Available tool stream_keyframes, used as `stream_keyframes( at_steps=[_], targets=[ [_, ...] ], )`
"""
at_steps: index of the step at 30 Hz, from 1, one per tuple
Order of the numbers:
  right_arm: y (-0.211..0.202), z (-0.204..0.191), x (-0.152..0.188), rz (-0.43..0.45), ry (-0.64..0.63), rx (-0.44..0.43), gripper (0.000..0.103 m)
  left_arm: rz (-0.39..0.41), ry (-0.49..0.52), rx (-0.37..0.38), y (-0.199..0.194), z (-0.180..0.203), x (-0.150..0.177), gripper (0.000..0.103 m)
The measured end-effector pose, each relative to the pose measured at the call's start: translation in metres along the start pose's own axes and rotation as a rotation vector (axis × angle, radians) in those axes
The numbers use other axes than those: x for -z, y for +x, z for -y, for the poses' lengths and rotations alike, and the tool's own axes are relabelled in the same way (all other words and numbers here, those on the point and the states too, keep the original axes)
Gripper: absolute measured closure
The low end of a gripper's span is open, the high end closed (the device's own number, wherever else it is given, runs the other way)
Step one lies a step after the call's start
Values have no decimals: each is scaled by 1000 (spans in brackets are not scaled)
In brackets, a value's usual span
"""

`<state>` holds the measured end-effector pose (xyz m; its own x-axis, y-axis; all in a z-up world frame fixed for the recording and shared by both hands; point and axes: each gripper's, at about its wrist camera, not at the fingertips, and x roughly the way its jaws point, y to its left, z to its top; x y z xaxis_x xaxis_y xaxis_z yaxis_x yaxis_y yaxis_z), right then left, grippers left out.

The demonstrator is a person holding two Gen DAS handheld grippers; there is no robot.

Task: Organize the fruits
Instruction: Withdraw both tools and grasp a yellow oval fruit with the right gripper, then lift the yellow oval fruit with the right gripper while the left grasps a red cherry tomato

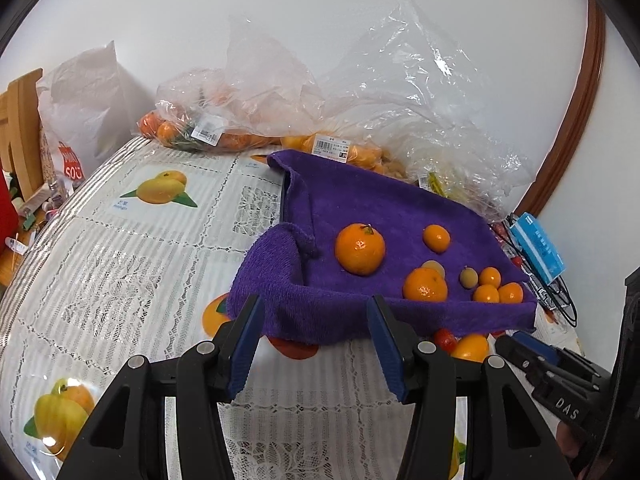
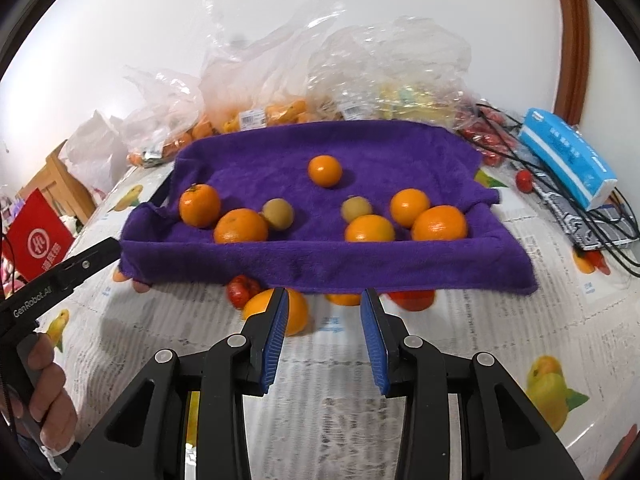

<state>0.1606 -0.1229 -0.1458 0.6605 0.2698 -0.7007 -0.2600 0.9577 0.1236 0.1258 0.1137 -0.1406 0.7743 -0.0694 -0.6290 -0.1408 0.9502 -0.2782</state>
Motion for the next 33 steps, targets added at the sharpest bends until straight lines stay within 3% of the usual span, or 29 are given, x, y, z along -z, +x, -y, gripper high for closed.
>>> stream_keyframes(
  at_steps=[6,16,20,28,33],
  targets=[
    [13,-18,4,-27,-42,-25,56,-10,-10,-2,2,-2,-1,52],
    [39,-26,8,-73,-49,-28,51,-31,-27,-16,8,-6,-1,52],
    [38,-30,9,-61,-69,-24,60,-38,0,-10,10,-2,0,52],
    [16,-14,13,-12,-74,-15,60,-103,85,107,19,21,11,52],
    [-1,12,20,4,-46,-2,60,-158,151,110,30,42,23,52]
  ],
)
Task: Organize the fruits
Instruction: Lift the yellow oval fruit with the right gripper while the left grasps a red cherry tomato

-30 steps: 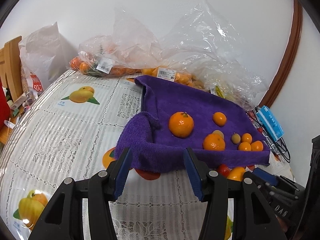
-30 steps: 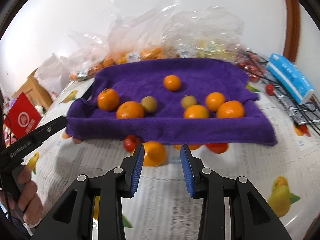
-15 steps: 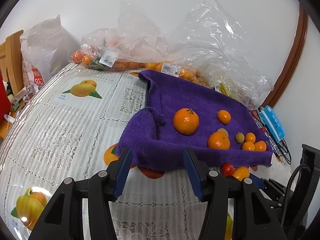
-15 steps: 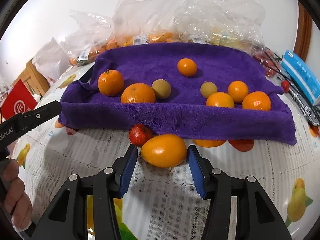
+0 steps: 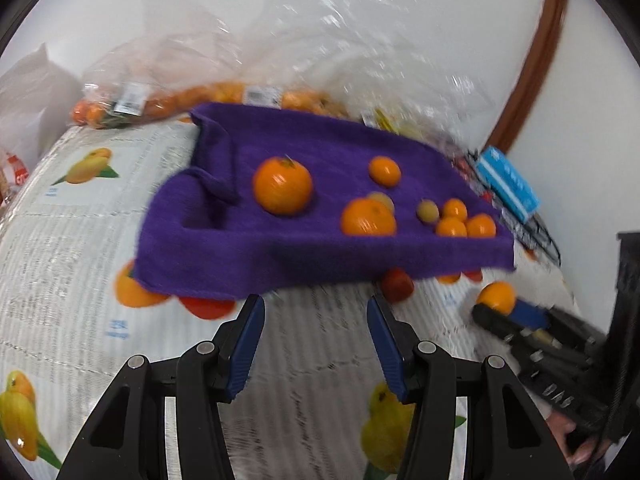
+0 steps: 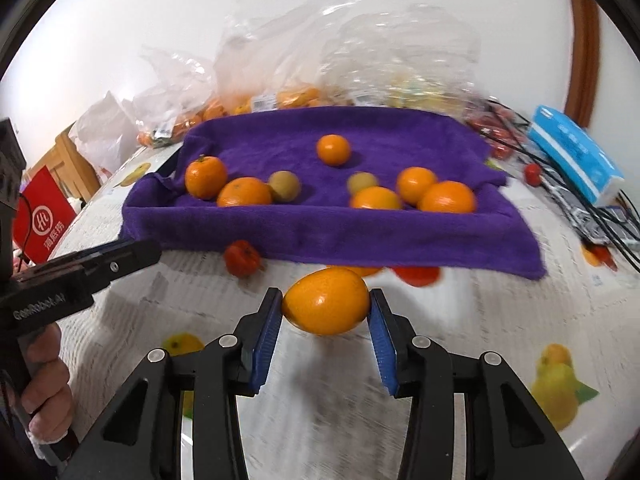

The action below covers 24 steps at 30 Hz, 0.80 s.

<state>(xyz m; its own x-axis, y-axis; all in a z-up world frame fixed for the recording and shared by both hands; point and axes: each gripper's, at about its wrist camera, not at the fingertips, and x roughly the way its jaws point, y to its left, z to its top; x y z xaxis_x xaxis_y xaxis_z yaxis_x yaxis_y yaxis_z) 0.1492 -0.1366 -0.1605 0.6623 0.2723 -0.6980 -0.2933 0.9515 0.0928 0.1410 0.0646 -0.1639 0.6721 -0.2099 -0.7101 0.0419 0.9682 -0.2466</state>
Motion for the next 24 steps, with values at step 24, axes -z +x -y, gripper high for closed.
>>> stream_keyframes(
  at_steps=[24],
  targets=[
    [-25,79,24,34,112,-9,60,-44,84,-87,45,72,-9,64]
  ],
)
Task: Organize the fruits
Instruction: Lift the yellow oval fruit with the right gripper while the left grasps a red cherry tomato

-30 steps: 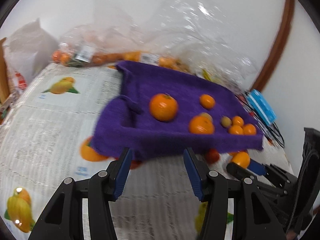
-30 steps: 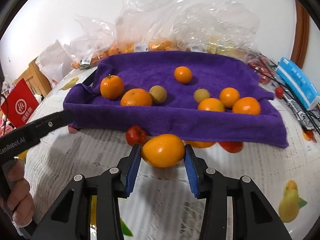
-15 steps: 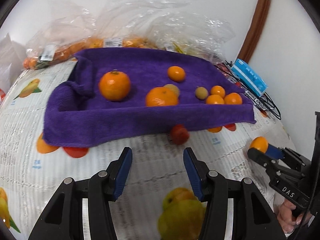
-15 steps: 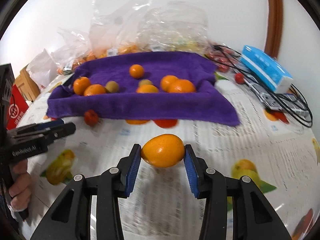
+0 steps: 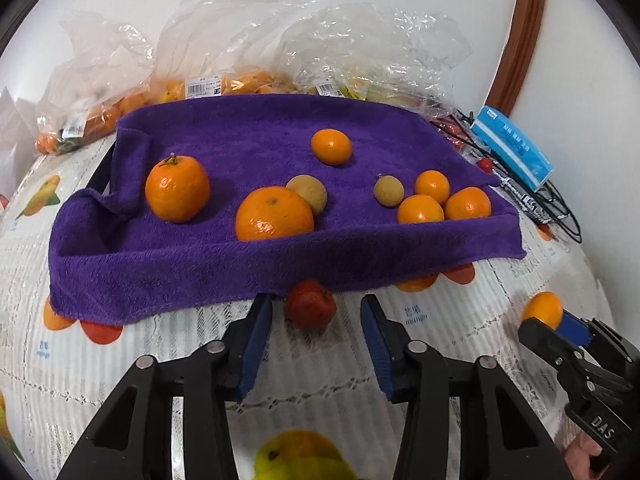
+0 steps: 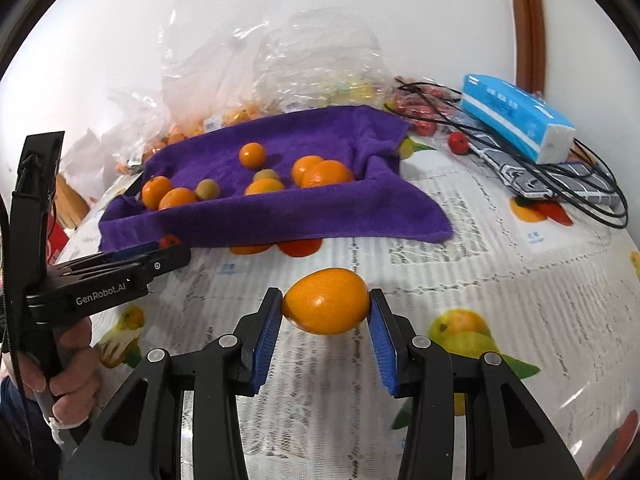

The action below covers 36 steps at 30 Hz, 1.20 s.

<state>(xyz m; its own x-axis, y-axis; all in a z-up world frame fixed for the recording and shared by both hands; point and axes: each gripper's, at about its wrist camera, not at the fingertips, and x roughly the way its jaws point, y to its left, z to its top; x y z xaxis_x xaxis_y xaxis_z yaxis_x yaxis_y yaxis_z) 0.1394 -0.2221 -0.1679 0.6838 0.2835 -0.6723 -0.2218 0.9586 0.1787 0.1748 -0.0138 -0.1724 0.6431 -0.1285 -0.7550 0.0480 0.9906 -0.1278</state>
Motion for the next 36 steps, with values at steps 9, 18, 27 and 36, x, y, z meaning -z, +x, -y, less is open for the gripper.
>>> stream_keyframes(
  at_steps=[9,18,27,36],
  targets=[
    [4,-5,0,-18,-27,-21,60,-9,38,-34,3,6,-1,68],
    [2,2,0,-10,8,-24,60,-12,38,-30,3,5,-2,68],
    [2,3,1,-10,16,-29,60,-4,28,53,1,4,-1,80],
    [2,3,1,-6,19,-40,60,49,-41,157,-8,-8,1,80]
  ],
)
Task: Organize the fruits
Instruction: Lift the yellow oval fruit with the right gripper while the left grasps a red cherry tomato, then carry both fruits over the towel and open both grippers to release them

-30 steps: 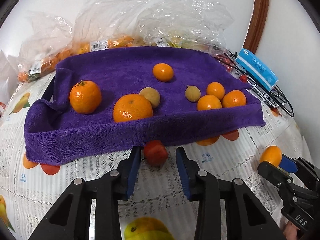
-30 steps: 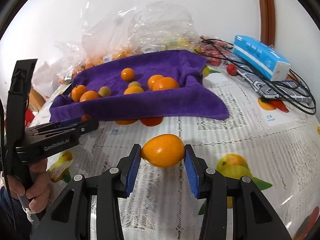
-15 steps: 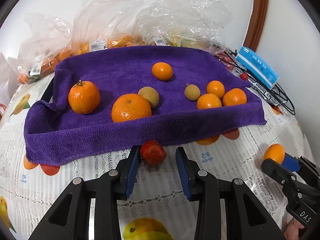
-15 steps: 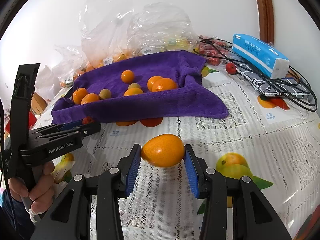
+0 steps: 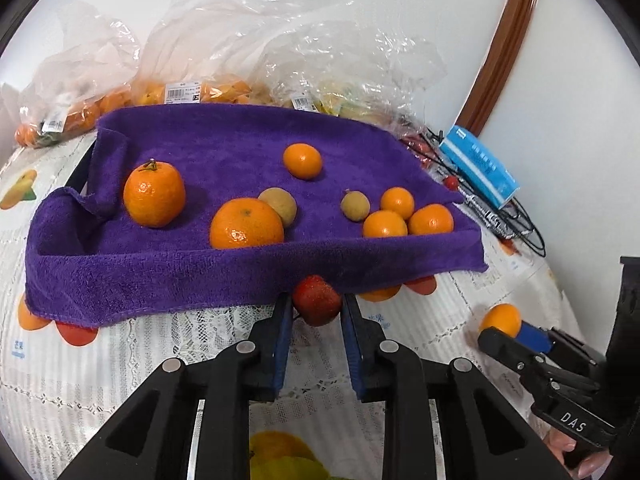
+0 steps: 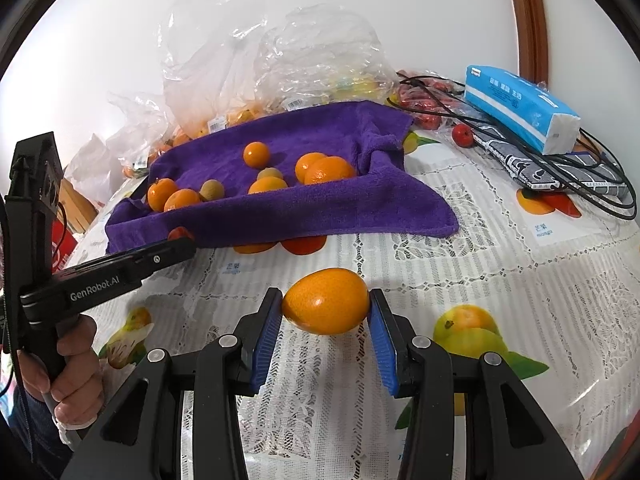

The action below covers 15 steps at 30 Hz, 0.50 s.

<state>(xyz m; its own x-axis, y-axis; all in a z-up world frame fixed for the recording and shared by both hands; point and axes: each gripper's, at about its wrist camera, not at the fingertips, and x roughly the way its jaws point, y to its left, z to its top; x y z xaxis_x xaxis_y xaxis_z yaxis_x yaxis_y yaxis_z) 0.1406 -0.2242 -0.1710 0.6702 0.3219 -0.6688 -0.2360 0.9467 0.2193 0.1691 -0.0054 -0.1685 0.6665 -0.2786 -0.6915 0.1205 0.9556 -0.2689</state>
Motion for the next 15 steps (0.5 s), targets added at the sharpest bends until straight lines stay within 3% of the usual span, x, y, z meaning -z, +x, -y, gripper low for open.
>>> stream_keyframes(
  at_steps=[15],
  targets=[
    [-5,1,1,24,9,-11,60,45,8,35,-11,4,1,80]
  ],
)
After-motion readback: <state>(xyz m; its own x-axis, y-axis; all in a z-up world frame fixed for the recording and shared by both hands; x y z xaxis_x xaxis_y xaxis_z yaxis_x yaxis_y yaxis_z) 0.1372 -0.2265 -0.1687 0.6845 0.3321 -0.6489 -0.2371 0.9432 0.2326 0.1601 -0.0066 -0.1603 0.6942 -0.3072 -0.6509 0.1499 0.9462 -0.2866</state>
